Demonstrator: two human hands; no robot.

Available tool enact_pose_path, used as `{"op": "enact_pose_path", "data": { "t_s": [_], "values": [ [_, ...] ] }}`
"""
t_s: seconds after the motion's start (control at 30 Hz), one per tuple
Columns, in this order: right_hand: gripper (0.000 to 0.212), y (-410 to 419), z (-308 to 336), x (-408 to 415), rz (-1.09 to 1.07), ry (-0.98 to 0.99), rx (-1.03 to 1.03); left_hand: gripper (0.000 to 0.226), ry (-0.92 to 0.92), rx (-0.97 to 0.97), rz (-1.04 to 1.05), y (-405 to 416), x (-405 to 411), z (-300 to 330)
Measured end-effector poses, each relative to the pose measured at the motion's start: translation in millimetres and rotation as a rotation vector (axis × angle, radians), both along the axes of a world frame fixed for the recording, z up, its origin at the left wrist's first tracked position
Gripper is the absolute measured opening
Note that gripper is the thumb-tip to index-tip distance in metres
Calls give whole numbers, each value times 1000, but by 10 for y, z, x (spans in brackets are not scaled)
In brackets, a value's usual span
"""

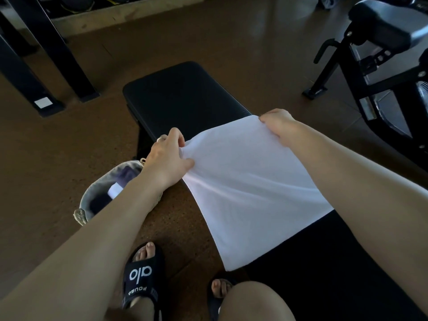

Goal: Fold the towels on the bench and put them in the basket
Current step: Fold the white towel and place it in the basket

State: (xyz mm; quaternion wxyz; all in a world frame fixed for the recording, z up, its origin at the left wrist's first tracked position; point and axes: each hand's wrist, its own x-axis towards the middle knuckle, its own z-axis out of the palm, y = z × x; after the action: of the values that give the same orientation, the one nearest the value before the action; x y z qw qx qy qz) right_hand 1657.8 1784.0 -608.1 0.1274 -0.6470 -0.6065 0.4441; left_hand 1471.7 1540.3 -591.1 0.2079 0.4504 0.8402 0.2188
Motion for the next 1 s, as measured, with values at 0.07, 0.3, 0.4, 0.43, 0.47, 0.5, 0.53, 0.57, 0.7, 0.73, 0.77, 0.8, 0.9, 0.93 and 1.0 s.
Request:
{"op": "enact_pose_path", "data": {
  "t_s": [0.07,0.3,0.4,0.43,0.47,0.5,0.53,0.57,0.7,0.73,0.77,0.8,0.9,0.93,1.0],
  "values": [
    [13,22,15,1,-3,-11,-52,34,3,17,-14,-1,15,10],
    [12,111,24,67,-74,99,-136,9,-52,165,94,2,-57,-21],
    [33,94,53,89,-61,88,-225,12,-52,125,88,-11,-88,-46],
    [36,89,59,91,-52,75,-246,17,-54,103,85,-10,-89,-52],
    [38,84,61,91,-43,62,-258,21,-54,82,80,-7,-85,-56],
    [40,80,64,84,-40,51,-263,25,-53,66,73,2,-77,-57],
    [41,74,76,75,-39,40,-258,28,-52,54,68,15,-66,-49],
    [41,54,100,64,-37,32,-252,31,-53,45,66,34,-56,-42],
    [44,62,132,41,-29,8,-261,32,-124,41,86,89,-68,-49],
    [47,81,125,46,-29,4,-270,29,-145,45,93,89,-92,-56],
    [48,101,115,54,-27,3,-277,25,-162,51,97,84,-115,-60],
    [49,121,106,64,-24,-1,-284,23,-175,58,100,78,-136,-58],
    [50,154,97,79,-22,11,-300,20,-178,105,113,57,-165,-28],
    [50,155,104,79,-32,26,-308,19,-167,126,120,45,-163,-13],
    [53,152,114,78,-58,53,-315,17,-165,156,125,27,-159,-1]
  ]
}}
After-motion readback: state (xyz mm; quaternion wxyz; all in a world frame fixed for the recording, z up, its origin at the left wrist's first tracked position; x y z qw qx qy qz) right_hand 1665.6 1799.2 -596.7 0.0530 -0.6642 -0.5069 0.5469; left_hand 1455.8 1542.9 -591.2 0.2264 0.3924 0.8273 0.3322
